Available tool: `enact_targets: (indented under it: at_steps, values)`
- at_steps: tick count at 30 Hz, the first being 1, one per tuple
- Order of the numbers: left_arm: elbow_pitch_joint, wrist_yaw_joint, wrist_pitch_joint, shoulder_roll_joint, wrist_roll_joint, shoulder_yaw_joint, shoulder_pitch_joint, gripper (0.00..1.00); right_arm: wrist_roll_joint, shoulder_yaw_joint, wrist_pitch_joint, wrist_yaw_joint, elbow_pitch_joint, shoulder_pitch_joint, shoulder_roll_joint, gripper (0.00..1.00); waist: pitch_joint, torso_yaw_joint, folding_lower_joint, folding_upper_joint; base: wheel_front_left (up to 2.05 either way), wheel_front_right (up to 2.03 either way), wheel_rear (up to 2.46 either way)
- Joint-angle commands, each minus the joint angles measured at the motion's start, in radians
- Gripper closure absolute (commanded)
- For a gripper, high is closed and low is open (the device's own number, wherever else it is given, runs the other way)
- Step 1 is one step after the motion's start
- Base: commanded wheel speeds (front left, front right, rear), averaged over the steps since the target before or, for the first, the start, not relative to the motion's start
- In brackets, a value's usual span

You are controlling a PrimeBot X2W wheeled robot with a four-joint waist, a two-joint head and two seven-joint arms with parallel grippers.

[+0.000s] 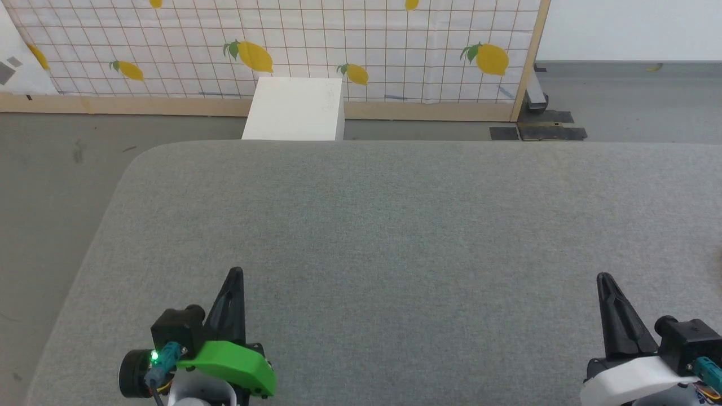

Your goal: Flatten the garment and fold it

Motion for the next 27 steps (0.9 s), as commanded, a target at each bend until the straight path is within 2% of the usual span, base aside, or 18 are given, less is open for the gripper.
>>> enact_targets:
  at_steps: [1,27]
  values:
    - [-0.007,0.006,0.007,-0.001,0.021,0.004,0.003,1.00,-0.006,0.005,0.007,0.000,0.002,-0.023,0.001,1.00,0.000,0.000,0.0000,-0.0001,0.00,0.00,0.00]
    - [-0.044,0.014,0.059,-0.002,0.071,0.026,0.006,1.00,-0.023,0.034,0.042,-0.001,0.005,-0.051,0.002,1.00,0.009,0.005,0.0000,-0.0001,0.00,0.00,0.00]
